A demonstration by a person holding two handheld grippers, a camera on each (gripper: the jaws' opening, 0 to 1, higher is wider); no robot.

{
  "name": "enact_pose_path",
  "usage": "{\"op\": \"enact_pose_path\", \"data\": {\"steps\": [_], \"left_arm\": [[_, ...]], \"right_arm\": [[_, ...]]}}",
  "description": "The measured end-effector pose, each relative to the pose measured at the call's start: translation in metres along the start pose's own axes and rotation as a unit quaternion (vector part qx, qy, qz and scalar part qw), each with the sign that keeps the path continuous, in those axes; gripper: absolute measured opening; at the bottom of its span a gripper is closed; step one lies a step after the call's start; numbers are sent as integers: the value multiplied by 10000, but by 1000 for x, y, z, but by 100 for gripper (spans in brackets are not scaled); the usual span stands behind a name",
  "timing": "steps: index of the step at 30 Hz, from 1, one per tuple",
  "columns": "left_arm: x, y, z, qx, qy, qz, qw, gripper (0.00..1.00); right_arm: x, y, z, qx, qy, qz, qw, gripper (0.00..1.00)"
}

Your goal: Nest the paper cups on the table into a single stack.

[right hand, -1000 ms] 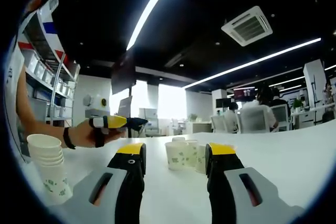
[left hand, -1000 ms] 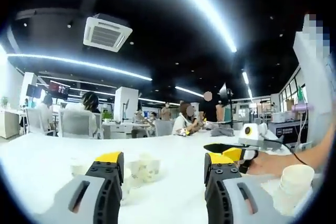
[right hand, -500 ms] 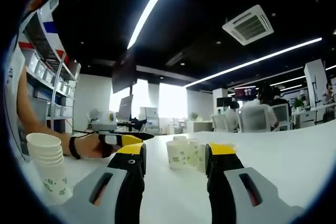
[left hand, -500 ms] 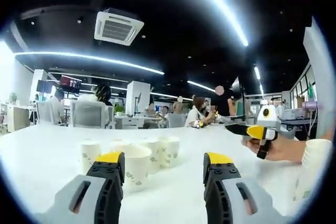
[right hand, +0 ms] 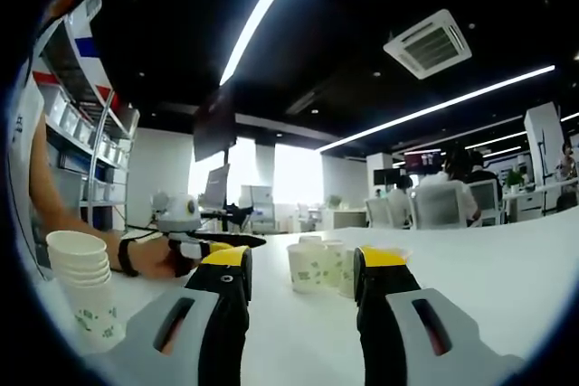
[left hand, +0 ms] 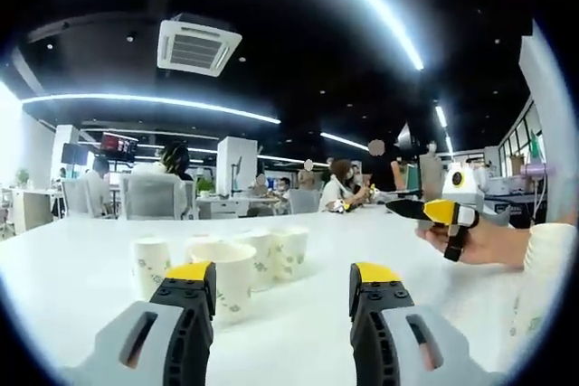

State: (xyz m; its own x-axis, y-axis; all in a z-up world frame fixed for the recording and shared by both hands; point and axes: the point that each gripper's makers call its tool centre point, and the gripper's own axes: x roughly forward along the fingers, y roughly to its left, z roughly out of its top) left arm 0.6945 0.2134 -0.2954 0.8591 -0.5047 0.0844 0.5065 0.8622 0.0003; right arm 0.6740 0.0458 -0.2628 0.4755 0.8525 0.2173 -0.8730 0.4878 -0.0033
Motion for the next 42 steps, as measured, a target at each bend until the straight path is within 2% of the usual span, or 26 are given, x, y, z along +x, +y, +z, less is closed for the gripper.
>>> {"op": "enact_pose_path", "data": {"steps": [42], "left_arm": [[-1,3,1,88,6,53,9999,62]], "right_arm": [[-2,-8,2,-44,-15,-45,10000,47]]}}
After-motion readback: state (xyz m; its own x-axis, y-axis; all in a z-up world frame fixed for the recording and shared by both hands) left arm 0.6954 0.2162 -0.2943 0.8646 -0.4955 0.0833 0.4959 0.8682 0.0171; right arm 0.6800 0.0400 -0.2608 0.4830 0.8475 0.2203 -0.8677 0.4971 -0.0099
